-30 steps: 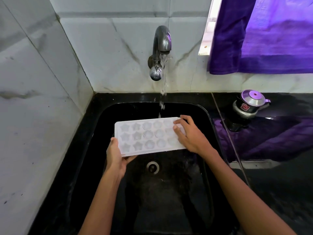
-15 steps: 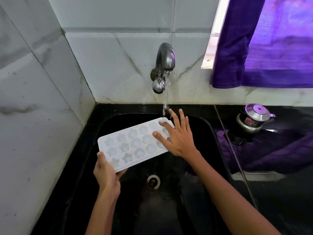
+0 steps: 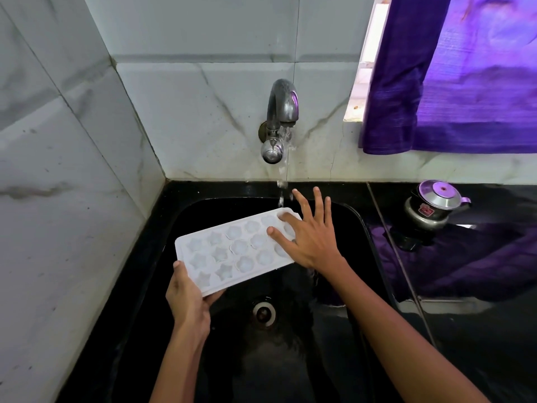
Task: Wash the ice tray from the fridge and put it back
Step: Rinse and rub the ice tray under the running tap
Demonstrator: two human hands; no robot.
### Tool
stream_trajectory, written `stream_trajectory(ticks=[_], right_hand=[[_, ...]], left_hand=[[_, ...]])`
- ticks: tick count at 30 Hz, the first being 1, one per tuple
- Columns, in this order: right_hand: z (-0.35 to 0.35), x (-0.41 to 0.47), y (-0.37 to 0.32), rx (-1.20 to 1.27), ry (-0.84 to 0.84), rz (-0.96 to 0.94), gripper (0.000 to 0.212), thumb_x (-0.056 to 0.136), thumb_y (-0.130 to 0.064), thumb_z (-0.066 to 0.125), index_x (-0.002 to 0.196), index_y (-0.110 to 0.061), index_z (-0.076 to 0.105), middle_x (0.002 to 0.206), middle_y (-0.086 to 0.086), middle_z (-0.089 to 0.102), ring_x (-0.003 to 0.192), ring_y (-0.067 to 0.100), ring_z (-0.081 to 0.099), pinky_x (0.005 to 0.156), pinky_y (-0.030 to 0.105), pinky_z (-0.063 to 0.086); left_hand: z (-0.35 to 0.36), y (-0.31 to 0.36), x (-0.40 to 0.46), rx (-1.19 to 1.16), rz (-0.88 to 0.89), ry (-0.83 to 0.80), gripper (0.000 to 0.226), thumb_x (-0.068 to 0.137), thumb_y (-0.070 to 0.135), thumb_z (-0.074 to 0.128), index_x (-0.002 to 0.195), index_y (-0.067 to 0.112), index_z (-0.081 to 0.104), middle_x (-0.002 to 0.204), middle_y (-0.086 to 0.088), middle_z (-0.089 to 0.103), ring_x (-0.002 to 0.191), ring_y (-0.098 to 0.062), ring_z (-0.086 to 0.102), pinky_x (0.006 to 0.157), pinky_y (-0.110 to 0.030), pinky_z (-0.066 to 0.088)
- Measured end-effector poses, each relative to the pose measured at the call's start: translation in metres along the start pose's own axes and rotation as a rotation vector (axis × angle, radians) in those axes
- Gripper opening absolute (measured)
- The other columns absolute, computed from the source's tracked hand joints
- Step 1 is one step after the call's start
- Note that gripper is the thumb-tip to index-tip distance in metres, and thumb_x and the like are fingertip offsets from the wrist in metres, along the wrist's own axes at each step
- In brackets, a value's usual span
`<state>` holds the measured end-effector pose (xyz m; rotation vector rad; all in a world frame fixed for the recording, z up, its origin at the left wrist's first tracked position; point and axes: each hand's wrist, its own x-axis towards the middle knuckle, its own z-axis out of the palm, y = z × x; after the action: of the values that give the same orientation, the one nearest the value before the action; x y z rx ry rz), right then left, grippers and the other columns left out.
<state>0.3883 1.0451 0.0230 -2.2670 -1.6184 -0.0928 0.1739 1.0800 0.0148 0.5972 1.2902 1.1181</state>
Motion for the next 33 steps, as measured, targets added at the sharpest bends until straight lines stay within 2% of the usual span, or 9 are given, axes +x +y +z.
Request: stream_trajectory(ticks=[4,8,15,20,23,27,31,33], right_hand=[[-0.001,0.001,-0.001,-0.025,-0.002,0.018,0.048,0.092,-0.061,0.030,0.120,-0.033,0.057,0.160,0.003,0.011,0.144,0.033,-0.019,0.110,0.047,-0.026],[-0.001,0.000,-0.006,-0.070,0.003,0.028,0.044,0.096,-0.054,0.027,0.126,-0.036,0.054,0.161,0.003,0.003,0.144,0.036,-0.019,0.109,0.052,-0.024],[-0.008,0.007,-0.016,-0.158,0.062,0.107,0.046,0.093,-0.059,0.036,0.111,-0.028,0.064,0.160,0.004,0.007,0.143,0.036,-0.019,0.105,0.049,-0.030],[-0.008,0.008,-0.015,-0.236,-0.020,0.088,0.054,0.092,-0.064,0.028,0.119,-0.030,0.060,0.161,0.005,-0.007,0.140,0.037,-0.028,0.096,0.051,-0.038],[-0.007,0.006,-0.014,-0.267,-0.053,0.081,0.054,0.091,-0.065,0.030,0.111,-0.029,0.065,0.161,0.004,-0.006,0.139,0.037,-0.030,0.096,0.053,-0.036],[-0.012,0.009,-0.011,-0.143,-0.009,0.137,0.050,0.085,-0.068,0.042,0.107,-0.031,0.065,0.159,0.003,0.005,0.141,0.034,-0.023,0.103,0.053,-0.025],[-0.016,0.008,-0.008,-0.107,-0.094,0.102,0.048,0.089,-0.065,0.038,0.119,-0.036,0.062,0.160,0.001,-0.006,0.140,0.036,-0.027,0.107,0.057,-0.019],[-0.018,0.009,-0.007,-0.080,-0.108,0.127,0.045,0.086,-0.066,0.043,0.113,-0.037,0.065,0.160,0.000,-0.006,0.140,0.035,-0.027,0.108,0.057,-0.018]], left_hand=[[-0.003,-0.001,0.000,-0.008,-0.005,-0.007,0.029,0.098,0.043,0.041,0.096,0.024,0.063,0.091,-0.002,0.071,0.082,-0.022,0.069,0.055,-0.035,0.056],[-0.007,0.000,0.003,-0.018,-0.010,-0.016,0.030,0.098,0.045,0.041,0.096,0.025,0.063,0.092,-0.003,0.071,0.083,-0.023,0.069,0.055,-0.036,0.057],[-0.007,-0.002,0.008,-0.048,-0.039,-0.035,0.035,0.098,0.046,0.041,0.107,0.020,0.063,0.098,-0.005,0.073,0.089,-0.026,0.070,0.060,-0.039,0.058],[-0.006,-0.002,0.007,-0.056,-0.036,-0.046,0.031,0.098,0.046,0.042,0.098,0.025,0.064,0.093,-0.003,0.074,0.083,-0.024,0.071,0.057,-0.038,0.058],[-0.006,-0.003,0.005,-0.038,-0.018,-0.050,0.031,0.097,0.046,0.042,0.099,0.024,0.065,0.094,-0.003,0.074,0.084,-0.023,0.071,0.057,-0.037,0.057],[-0.008,-0.006,0.002,-0.048,-0.042,-0.057,0.032,0.098,0.046,0.040,0.098,0.025,0.064,0.097,-0.005,0.073,0.088,-0.025,0.070,0.062,-0.039,0.057],[-0.004,-0.005,0.002,-0.041,-0.035,-0.076,0.032,0.098,0.045,0.040,0.099,0.025,0.065,0.096,-0.004,0.074,0.086,-0.024,0.071,0.062,-0.039,0.058],[-0.003,-0.004,0.003,-0.029,-0.024,-0.075,0.032,0.098,0.045,0.040,0.099,0.025,0.065,0.095,-0.003,0.074,0.085,-0.023,0.072,0.060,-0.038,0.058]])
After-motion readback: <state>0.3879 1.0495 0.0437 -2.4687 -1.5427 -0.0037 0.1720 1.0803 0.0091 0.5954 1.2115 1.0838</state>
